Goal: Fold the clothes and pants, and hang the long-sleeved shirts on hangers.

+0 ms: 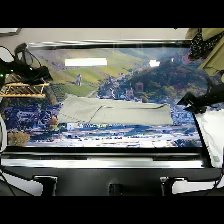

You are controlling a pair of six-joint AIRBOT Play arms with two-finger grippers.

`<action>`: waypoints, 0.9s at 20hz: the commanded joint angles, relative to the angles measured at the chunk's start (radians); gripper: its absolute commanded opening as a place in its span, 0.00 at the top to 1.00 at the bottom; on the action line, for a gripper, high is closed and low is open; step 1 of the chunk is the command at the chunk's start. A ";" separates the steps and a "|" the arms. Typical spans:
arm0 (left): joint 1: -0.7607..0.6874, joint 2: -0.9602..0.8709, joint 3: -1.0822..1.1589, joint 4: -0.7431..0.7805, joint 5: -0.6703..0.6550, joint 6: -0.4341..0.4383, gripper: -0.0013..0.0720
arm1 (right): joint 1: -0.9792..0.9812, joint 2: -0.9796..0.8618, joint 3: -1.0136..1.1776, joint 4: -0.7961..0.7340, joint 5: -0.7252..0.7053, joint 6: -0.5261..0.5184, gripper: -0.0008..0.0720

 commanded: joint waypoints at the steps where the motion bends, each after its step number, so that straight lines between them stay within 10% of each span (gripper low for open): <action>1: -0.034 0.063 0.015 0.116 -0.033 -0.009 0.23 | -0.031 -0.080 0.006 0.100 -0.056 -0.101 0.24; 15: -0.049 0.064 0.014 0.116 -0.032 -0.021 0.24 | 0.011 -0.215 -0.037 0.175 -0.047 -0.141 0.27; 18: -0.049 0.064 0.014 0.116 -0.032 -0.039 0.24 | 0.069 -0.214 -0.050 0.135 -0.040 -0.117 0.49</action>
